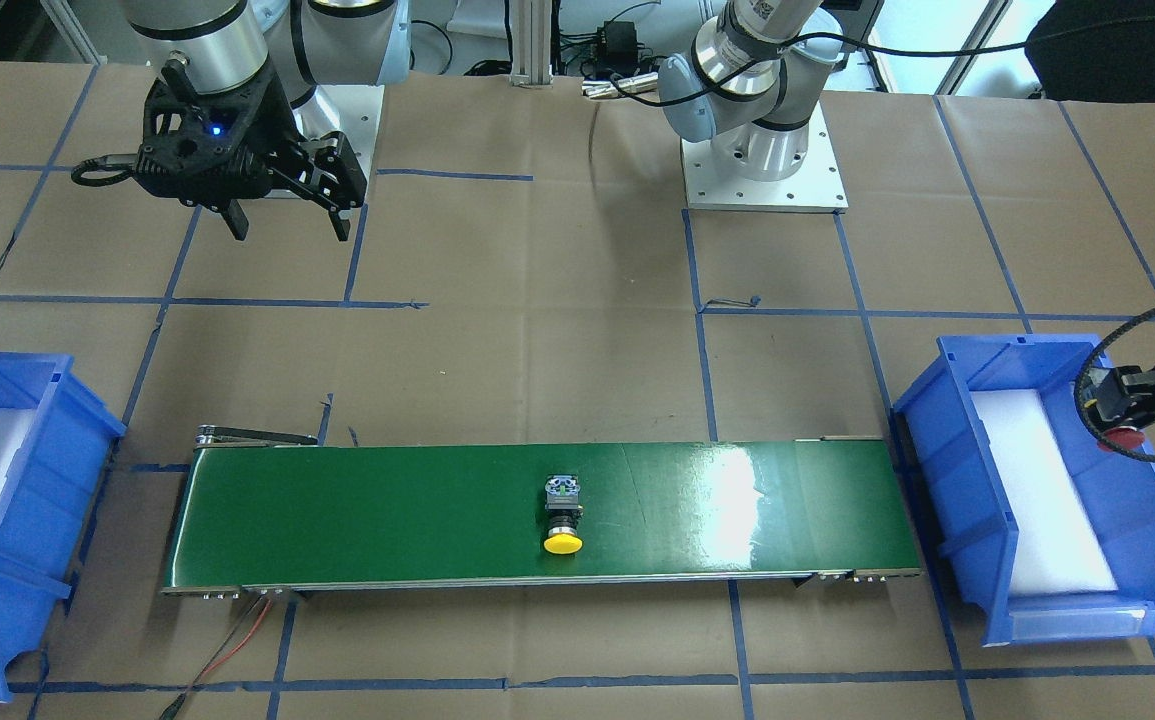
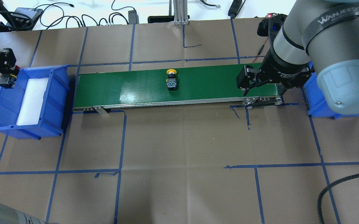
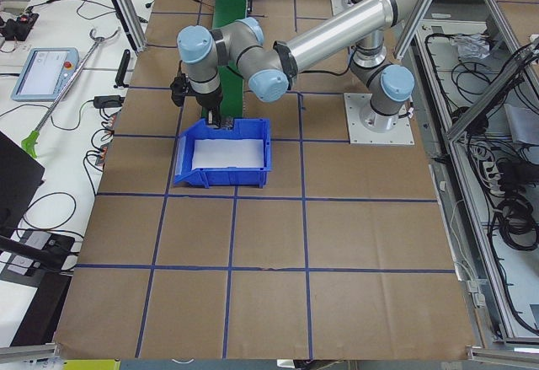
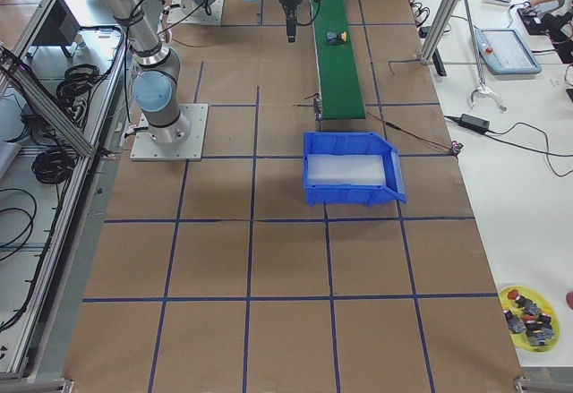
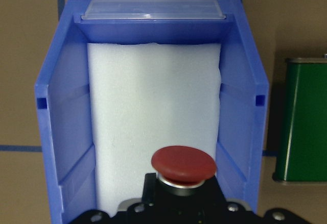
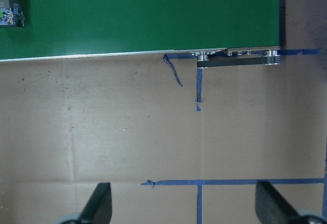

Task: Transport two buttons from left to right
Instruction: 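Lift the red button and carry it over the conveyor's near end, then lower the red button onto the belt and open the left gripper, then raise the left gripper while the right gripper moves over the yellow button, then grasp the yellow button on the belt with the right gripper, then lift the yellow button and carry it into the empty blue bin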

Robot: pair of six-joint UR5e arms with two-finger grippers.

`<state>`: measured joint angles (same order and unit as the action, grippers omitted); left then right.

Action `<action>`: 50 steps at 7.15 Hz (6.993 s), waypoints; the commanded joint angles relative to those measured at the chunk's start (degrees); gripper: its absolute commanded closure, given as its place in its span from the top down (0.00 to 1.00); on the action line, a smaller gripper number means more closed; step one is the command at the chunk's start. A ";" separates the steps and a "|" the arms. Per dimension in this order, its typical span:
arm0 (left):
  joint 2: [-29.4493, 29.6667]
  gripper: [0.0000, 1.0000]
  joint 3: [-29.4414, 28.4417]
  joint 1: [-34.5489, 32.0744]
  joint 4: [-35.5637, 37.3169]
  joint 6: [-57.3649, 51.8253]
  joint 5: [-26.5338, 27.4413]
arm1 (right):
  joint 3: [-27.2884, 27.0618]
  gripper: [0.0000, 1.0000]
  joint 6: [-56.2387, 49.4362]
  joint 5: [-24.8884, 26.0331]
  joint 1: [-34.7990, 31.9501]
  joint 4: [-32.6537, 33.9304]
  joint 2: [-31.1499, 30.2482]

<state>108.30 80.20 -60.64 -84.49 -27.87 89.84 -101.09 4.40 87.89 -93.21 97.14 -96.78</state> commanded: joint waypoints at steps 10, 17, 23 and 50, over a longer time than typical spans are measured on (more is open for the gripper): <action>5.96 0.00 5.29 -18.64 8.07 19.09 -0.37 | -0.42 1.00 0.09 0.00 0.05 0.15 0.10; 6.76 1.00 10.69 -18.47 20.33 18.90 -0.19 | -0.07 1.00 0.09 0.18 -0.04 -0.11 0.62; -7.10 1.00 -1.54 -20.30 -11.79 22.31 -0.19 | 2.46 1.00 0.00 0.00 0.14 4.08 8.15; -15.83 1.00 7.16 -26.29 -7.01 25.76 0.34 | 24.81 0.03 -34.82 4.57 29.97 -1.87 26.28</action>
<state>92.46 87.29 -86.92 -91.89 -2.14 90.18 -76.58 -21.92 92.82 -70.21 96.20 -70.60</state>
